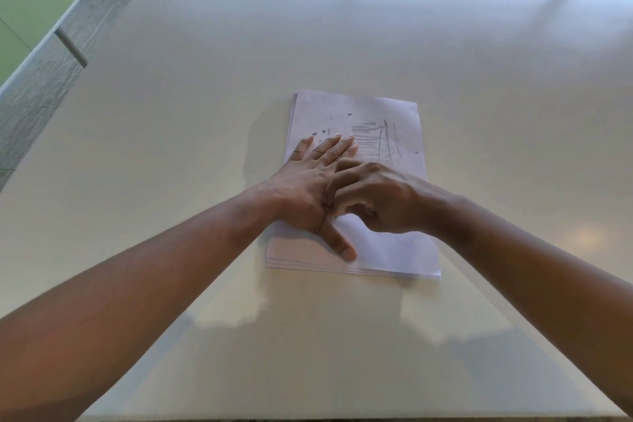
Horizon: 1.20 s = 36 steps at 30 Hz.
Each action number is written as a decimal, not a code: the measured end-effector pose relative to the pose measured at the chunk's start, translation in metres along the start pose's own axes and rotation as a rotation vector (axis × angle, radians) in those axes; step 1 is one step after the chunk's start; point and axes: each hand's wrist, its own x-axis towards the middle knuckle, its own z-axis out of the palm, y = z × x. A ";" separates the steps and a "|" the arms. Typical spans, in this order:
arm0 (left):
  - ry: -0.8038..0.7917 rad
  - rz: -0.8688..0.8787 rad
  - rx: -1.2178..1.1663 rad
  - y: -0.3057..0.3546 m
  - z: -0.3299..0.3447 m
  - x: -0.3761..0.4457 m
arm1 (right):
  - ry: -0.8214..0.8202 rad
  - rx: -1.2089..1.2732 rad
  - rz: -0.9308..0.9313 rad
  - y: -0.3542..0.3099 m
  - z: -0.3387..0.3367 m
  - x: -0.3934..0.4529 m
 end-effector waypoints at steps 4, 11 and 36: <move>0.030 0.002 -0.024 -0.004 0.005 0.002 | -0.045 0.018 0.032 0.005 -0.012 -0.021; 0.036 0.008 -0.032 -0.004 0.006 0.003 | 0.076 0.024 0.098 -0.001 0.000 -0.011; 0.015 -0.005 -0.014 -0.003 0.002 0.000 | 0.112 0.093 0.194 -0.003 0.004 -0.031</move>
